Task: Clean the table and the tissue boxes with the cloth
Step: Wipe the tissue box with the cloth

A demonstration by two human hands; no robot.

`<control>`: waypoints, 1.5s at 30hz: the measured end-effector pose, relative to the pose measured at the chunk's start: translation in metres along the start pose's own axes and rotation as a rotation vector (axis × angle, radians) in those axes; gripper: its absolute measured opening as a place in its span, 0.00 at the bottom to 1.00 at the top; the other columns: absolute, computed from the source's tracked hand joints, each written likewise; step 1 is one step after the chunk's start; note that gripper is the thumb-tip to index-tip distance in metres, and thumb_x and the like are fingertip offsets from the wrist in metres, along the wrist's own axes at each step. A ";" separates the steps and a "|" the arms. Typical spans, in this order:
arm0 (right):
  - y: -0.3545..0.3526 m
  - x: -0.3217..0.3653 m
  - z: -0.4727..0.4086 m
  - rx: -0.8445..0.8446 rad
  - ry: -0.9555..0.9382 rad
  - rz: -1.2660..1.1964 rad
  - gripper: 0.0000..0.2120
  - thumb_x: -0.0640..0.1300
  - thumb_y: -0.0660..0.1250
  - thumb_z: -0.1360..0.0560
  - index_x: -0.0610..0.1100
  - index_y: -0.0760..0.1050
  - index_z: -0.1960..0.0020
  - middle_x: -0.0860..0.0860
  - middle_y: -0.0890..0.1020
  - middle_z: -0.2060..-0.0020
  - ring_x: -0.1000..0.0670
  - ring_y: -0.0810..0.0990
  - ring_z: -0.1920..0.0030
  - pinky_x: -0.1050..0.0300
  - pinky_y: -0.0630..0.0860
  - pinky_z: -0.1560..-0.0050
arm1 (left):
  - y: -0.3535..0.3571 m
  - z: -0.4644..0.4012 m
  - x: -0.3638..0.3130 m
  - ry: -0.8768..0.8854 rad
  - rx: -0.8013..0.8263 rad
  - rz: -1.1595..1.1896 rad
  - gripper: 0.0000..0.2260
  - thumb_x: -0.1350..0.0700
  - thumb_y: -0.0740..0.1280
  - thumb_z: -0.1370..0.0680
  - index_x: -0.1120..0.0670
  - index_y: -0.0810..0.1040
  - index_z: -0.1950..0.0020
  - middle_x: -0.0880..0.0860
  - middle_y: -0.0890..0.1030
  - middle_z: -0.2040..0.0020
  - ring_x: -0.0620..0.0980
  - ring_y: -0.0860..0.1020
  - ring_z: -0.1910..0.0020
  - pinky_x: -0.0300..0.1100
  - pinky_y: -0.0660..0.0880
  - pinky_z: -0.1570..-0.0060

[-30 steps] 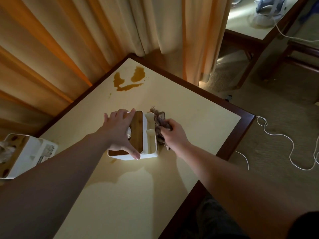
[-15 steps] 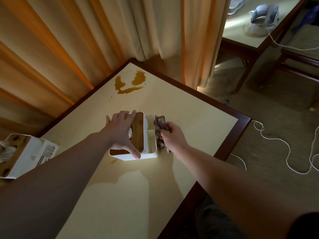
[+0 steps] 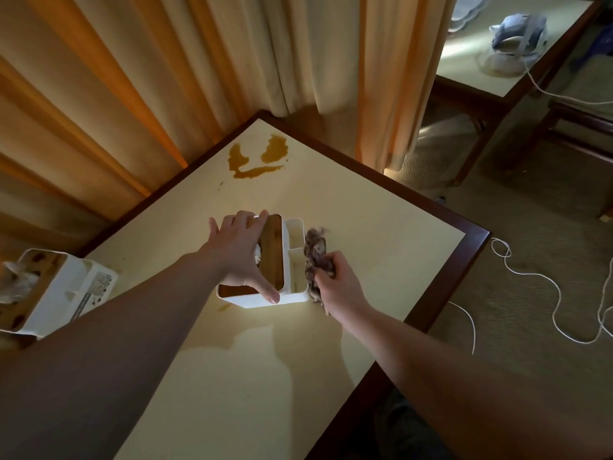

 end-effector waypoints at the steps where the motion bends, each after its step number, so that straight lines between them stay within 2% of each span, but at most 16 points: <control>1: 0.000 -0.005 0.007 0.004 -0.011 0.013 0.03 0.46 0.62 0.25 0.54 0.70 0.53 0.41 0.80 0.57 0.44 0.78 0.63 0.56 0.71 0.71 | 0.000 0.000 0.000 -0.002 -0.001 -0.001 0.75 0.20 0.74 0.52 0.44 0.37 0.17 0.51 0.50 0.19 0.58 0.50 0.20 0.68 0.42 0.22; 4: -0.005 -0.010 0.019 0.029 -0.022 0.036 0.04 0.46 0.64 0.25 0.54 0.72 0.53 0.44 0.80 0.56 0.43 0.80 0.60 0.50 0.76 0.66 | 0.001 0.000 0.001 -0.008 -0.006 -0.010 0.76 0.19 0.73 0.54 0.44 0.36 0.18 0.51 0.50 0.19 0.59 0.49 0.20 0.69 0.42 0.22; 6: -0.011 -0.009 0.023 0.055 -0.028 0.074 0.03 0.46 0.66 0.24 0.54 0.74 0.52 0.47 0.82 0.56 0.44 0.83 0.58 0.50 0.79 0.62 | 0.002 0.000 0.001 -0.025 -0.008 -0.002 0.76 0.18 0.72 0.54 0.44 0.37 0.17 0.52 0.50 0.19 0.59 0.49 0.20 0.69 0.42 0.23; 8: -0.017 -0.007 0.025 0.058 -0.024 0.040 0.05 0.49 0.68 0.28 0.55 0.76 0.52 0.46 0.83 0.57 0.41 0.84 0.58 0.42 0.81 0.60 | 0.002 0.000 0.001 -0.076 -0.019 0.018 0.76 0.16 0.70 0.55 0.45 0.40 0.17 0.53 0.52 0.20 0.60 0.51 0.20 0.70 0.43 0.23; 10: -0.024 -0.009 0.023 0.038 -0.006 -0.008 0.06 0.50 0.68 0.29 0.54 0.77 0.52 0.42 0.83 0.60 0.38 0.83 0.62 0.35 0.79 0.64 | 0.002 0.001 0.001 -0.165 -0.034 0.037 0.76 0.13 0.64 0.56 0.47 0.42 0.17 0.57 0.54 0.19 0.63 0.53 0.20 0.72 0.46 0.24; 14: -0.043 0.002 0.025 -0.025 -0.031 -0.010 0.03 0.47 0.68 0.27 0.54 0.76 0.55 0.41 0.83 0.61 0.36 0.83 0.61 0.35 0.80 0.61 | 0.002 0.008 -0.003 -0.286 -0.015 -0.040 0.76 0.09 0.50 0.55 0.51 0.42 0.16 0.60 0.53 0.17 0.66 0.53 0.19 0.75 0.48 0.26; 16: -0.051 0.007 0.026 -0.044 -0.035 -0.009 0.04 0.44 0.67 0.25 0.54 0.76 0.55 0.42 0.84 0.61 0.37 0.83 0.62 0.41 0.81 0.63 | -0.002 0.009 -0.002 -0.225 -0.005 -0.055 0.74 0.09 0.53 0.54 0.48 0.41 0.16 0.58 0.52 0.17 0.65 0.53 0.19 0.75 0.46 0.26; 18: -0.057 0.012 0.027 -0.066 -0.021 -0.055 0.06 0.40 0.67 0.22 0.50 0.77 0.53 0.44 0.83 0.63 0.41 0.81 0.66 0.49 0.78 0.67 | -0.008 0.013 -0.002 -0.063 0.032 -0.029 0.72 0.14 0.66 0.51 0.43 0.39 0.17 0.54 0.48 0.17 0.61 0.49 0.18 0.74 0.43 0.25; 21: -0.062 0.013 0.024 -0.099 -0.031 -0.042 0.05 0.40 0.68 0.21 0.50 0.78 0.52 0.47 0.83 0.65 0.46 0.81 0.65 0.49 0.77 0.65 | -0.017 0.019 -0.008 0.187 0.113 -0.126 0.70 0.25 0.79 0.48 0.34 0.37 0.19 0.47 0.40 0.17 0.57 0.40 0.18 0.71 0.38 0.24; 23: -0.063 0.012 0.022 -0.101 -0.039 -0.039 0.04 0.41 0.68 0.21 0.50 0.78 0.51 0.48 0.83 0.65 0.46 0.81 0.65 0.50 0.76 0.64 | -0.018 0.016 -0.014 0.271 0.132 -0.278 0.69 0.28 0.81 0.47 0.32 0.37 0.20 0.47 0.38 0.16 0.58 0.37 0.18 0.73 0.38 0.25; 26: -0.060 0.014 0.023 -0.087 -0.039 -0.074 0.04 0.40 0.68 0.22 0.48 0.79 0.51 0.45 0.84 0.63 0.44 0.82 0.64 0.50 0.78 0.63 | -0.019 0.008 -0.025 0.336 0.131 -0.395 0.68 0.31 0.83 0.46 0.35 0.40 0.19 0.47 0.41 0.15 0.57 0.37 0.17 0.73 0.39 0.25; 32: -0.062 0.020 0.015 -0.106 -0.062 -0.031 0.03 0.41 0.69 0.21 0.49 0.79 0.51 0.47 0.86 0.59 0.45 0.85 0.58 0.50 0.82 0.58 | -0.017 0.010 -0.037 0.309 0.028 -0.253 0.63 0.23 0.76 0.43 0.41 0.48 0.17 0.49 0.55 0.17 0.54 0.50 0.17 0.67 0.35 0.24; 36: -0.064 0.032 -0.002 -0.162 -0.081 -0.018 0.04 0.42 0.70 0.21 0.50 0.81 0.49 0.51 0.86 0.58 0.49 0.85 0.57 0.59 0.78 0.63 | -0.012 0.007 -0.037 0.271 -0.026 -0.141 0.61 0.21 0.74 0.44 0.38 0.48 0.18 0.48 0.60 0.20 0.54 0.58 0.21 0.66 0.40 0.22; 39: -0.062 0.040 -0.019 -0.185 -0.083 -0.058 0.03 0.44 0.71 0.21 0.51 0.83 0.50 0.51 0.87 0.60 0.46 0.87 0.58 0.52 0.82 0.63 | -0.012 0.006 -0.034 0.268 0.006 -0.106 0.60 0.25 0.76 0.43 0.37 0.48 0.18 0.47 0.61 0.22 0.53 0.59 0.25 0.60 0.53 0.22; 41: -0.053 0.040 -0.029 -0.164 -0.063 -0.110 0.04 0.43 0.72 0.21 0.50 0.84 0.50 0.50 0.87 0.61 0.46 0.87 0.61 0.49 0.84 0.61 | -0.011 0.006 -0.034 0.264 0.004 -0.073 0.60 0.25 0.76 0.44 0.36 0.50 0.19 0.45 0.62 0.25 0.51 0.60 0.29 0.56 0.65 0.28; 45: -0.037 0.034 -0.032 -0.154 -0.012 -0.189 0.07 0.45 0.74 0.22 0.50 0.87 0.45 0.51 0.88 0.58 0.47 0.87 0.58 0.53 0.82 0.60 | -0.004 0.005 -0.033 0.243 -0.013 -0.018 0.60 0.24 0.76 0.45 0.36 0.51 0.19 0.44 0.63 0.27 0.50 0.61 0.31 0.53 0.70 0.34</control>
Point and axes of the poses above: each hand's wrist, its own z-axis away from the middle knuckle, its own y-axis out of the palm, x = y × z, the point moved 5 cm from there along -z, towards the middle knuckle
